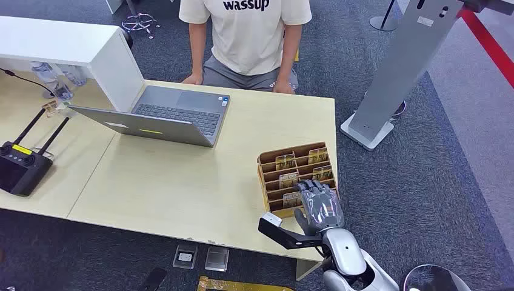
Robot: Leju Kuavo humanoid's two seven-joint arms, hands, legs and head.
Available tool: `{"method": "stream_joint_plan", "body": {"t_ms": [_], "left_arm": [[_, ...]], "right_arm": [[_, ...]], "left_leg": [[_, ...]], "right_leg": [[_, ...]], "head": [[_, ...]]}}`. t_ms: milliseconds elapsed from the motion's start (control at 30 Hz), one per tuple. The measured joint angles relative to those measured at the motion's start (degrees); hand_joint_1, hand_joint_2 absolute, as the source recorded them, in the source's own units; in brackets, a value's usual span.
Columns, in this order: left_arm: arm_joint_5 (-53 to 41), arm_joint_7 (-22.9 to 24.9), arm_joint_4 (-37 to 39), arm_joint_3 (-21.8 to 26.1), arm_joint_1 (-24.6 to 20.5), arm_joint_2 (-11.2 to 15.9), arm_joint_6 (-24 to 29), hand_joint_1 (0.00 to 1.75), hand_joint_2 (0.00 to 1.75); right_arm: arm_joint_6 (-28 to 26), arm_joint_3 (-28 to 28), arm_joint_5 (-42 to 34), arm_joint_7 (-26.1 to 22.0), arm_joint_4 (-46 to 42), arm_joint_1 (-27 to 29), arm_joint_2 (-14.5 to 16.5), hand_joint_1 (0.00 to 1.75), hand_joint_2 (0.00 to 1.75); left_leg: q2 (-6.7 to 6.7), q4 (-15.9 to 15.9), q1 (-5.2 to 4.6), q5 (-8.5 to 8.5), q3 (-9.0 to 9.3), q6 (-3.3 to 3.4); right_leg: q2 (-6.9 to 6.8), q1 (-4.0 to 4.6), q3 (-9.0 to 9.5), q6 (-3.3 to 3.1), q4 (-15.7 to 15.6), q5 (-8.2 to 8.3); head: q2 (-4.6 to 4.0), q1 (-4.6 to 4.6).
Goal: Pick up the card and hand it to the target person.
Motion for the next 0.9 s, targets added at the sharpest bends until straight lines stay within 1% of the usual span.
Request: {"method": "stream_joint_plan", "body": {"t_ms": [167,333,433,567,800,900], "left_arm": [[0.1,0.0,0.0,0.0,0.0,0.0,0.0,0.0,1.75],[0.3,0.0,0.0,0.0,0.0,0.0,0.1,0.0,1.75],[0.4,0.0,0.0,0.0,0.0,0.0,0.3,0.0,1.75],[0.5,0.0,0.0,0.0,0.0,-0.1,0.3,0.0,1.75],[0.6,-0.3,0.0,0.0,0.0,-0.1,0.3,0.0,1.75],[0.6,-0.3,0.0,0.0,0.0,-0.1,0.3,0.0,1.75]], "right_arm": [[0.0,0.0,-0.4,-0.4,0.4,0.0,0.1,0.73,1.75],[0.0,0.0,-0.7,-0.8,1.0,0.0,0.3,0.63,1.75],[0.0,0.0,-0.8,-0.9,1.3,0.0,0.5,0.66,1.75],[-0.1,0.0,-0.9,-0.9,1.7,0.0,0.6,0.78,1.75],[-0.3,0.0,-0.9,-0.9,1.9,-0.2,0.7,1.28,1.75],[-0.4,0.0,-0.9,-0.9,2.0,-0.2,0.7,1.34,1.75]], "left_leg": [[0.0,0.0,0.0,0.0,0.0,0.0],[0.0,0.0,0.0,0.0,0.0,0.0],[0.0,0.0,0.0,0.0,0.0,0.0],[0.0,0.0,0.0,0.0,0.0,0.0],[0.0,0.0,0.0,0.0,0.0,0.0],[0.0,0.0,0.0,0.0,0.0,0.0]], "right_leg": [[0.0,0.0,0.0,0.0,0.0,0.0],[0.0,0.0,0.0,0.0,0.0,0.0],[0.0,0.0,0.0,0.0,0.0,0.0],[0.0,0.0,0.0,0.0,0.0,0.0],[0.0,0.0,0.0,0.0,0.0,0.0],[0.0,0.0,0.0,0.0,0.0,0.0]], "head": [[0.0,0.01],[0.0,0.01],[0.0,0.0],[0.0,0.02],[0.0,0.02],[0.0,0.01]]}}
